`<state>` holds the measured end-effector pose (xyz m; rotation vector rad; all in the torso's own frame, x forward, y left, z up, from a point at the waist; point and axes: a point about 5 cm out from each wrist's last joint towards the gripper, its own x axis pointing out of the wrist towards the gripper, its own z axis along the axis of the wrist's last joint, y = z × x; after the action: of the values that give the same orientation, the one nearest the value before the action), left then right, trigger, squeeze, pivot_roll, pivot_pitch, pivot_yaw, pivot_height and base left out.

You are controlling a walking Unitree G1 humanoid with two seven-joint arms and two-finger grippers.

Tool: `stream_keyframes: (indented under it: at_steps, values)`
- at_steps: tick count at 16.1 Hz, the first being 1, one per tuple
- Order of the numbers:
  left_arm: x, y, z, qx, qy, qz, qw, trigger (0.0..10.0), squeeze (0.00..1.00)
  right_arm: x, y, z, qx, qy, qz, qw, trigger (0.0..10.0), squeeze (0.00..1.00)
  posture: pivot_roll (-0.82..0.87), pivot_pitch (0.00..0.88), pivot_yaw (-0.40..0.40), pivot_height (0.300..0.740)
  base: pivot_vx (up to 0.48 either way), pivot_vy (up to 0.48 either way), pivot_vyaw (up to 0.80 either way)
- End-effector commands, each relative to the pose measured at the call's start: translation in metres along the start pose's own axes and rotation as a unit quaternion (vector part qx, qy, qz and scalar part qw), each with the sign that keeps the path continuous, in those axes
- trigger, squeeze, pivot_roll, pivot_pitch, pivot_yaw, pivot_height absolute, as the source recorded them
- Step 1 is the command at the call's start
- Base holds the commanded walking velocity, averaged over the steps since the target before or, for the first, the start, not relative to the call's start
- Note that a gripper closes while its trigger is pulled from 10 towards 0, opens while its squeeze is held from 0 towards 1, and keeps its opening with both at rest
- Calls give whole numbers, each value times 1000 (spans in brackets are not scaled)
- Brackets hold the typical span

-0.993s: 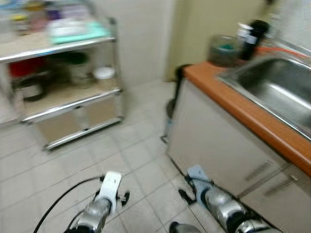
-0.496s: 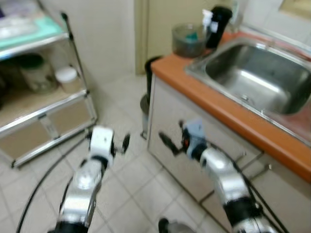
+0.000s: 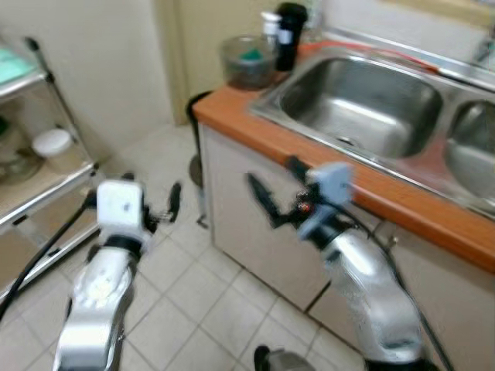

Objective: Kitchen organization

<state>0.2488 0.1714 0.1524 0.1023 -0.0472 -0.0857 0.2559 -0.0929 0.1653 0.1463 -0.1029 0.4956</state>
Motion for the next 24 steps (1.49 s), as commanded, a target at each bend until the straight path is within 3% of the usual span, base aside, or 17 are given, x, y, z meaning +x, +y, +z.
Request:
stream_keyframes:
  at_steps: [1, 4, 5, 7, 10, 14, 16, 24]
  values:
    - [2, -3, 5, 0, 3, 1, 1000, 10000, 0, -4, -7, 11, -4, -10, -25, 1000, 10000, 0, -48, 0, 45, 740, 0, 0, -756]
    - [17, -10, 17, 3, -9, -26, 1000, 10000, 0, -6, -34, 23, -2, -6, -147, 989, 10000, 0, -94, 0, 53, 740, 0, 0, -783]
    - [15, -10, 14, 7, 6, -21, 1000, 10000, 0, -12, -47, 19, -40, 7, -203, 978, 10000, 0, -97, 0, 57, 740, 0, 0, -800]
    - [10, -8, 5, -7, 35, -3, 999, 10000, 0, -18, -58, 15, -103, 38, -260, 960, 10000, 0, -108, 0, 59, 740, 0, 0, -794]
    - [12, -6, -6, -8, 55, 10, 998, 10000, 0, -16, -50, 10, -89, 61, -234, 966, 10000, 0, -135, 0, 57, 740, 0, 0, -781]
    - [17, -9, -3, 10, 55, 7, 998, 10000, 0, -16, -48, 5, -84, 74, -227, 967, 10000, 0, -116, 0, 54, 740, 0, 0, -781]
    - [15, -5, 1, -17, 52, 16, 998, 10000, 0, -14, -47, 7, -95, 72, -212, 970, 10000, 0, -108, 0, 57, 740, 0, 0, -781]
    - [9, -7, -3, -33, 61, 28, 997, 10000, 0, -14, -38, 6, -116, 90, -185, 972, 10000, 0, -109, 0, 58, 740, 0, 0, -781]
